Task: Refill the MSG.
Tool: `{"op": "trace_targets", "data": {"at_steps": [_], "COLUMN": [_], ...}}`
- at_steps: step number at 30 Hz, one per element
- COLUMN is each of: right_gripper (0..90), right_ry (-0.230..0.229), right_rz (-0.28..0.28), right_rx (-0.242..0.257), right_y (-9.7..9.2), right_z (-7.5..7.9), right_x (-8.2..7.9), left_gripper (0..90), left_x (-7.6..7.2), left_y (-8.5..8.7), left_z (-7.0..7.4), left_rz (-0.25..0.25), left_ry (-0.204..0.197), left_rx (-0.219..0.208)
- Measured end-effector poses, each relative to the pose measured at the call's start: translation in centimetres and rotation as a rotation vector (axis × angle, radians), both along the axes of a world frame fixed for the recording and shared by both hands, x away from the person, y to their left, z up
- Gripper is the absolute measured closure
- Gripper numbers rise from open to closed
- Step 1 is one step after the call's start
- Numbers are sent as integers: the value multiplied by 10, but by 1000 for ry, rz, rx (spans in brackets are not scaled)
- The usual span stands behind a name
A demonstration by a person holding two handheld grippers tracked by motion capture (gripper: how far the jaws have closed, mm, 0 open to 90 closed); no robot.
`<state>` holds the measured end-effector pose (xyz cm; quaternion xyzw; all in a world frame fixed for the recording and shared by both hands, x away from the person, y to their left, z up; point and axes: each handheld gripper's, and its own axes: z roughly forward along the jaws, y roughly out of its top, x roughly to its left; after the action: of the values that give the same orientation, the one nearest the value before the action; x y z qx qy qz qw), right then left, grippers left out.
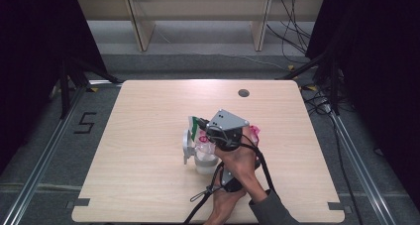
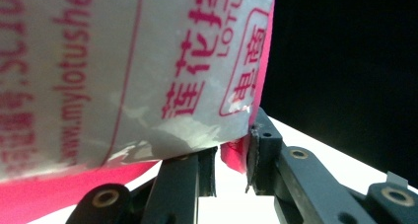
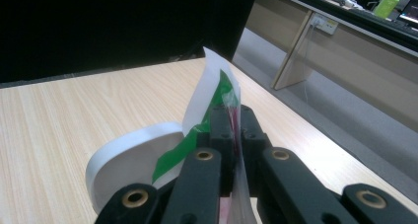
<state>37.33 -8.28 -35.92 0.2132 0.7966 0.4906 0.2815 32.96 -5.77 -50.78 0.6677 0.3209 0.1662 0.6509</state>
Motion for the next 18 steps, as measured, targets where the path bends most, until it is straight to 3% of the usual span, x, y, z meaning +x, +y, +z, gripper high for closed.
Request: {"op": "trace_targets", "data": {"at_steps": [18], "right_gripper": [893], "right_ry": [1], "right_rz": [2], "right_rx": [3], "right_y": [0], "right_z": [0], "right_x": [0], "left_gripper": [760], "left_x": [1], "left_y": [1], "left_z": [0], "left_rz": [-9], "left_ry": [2], "left_rx": [-9]}}
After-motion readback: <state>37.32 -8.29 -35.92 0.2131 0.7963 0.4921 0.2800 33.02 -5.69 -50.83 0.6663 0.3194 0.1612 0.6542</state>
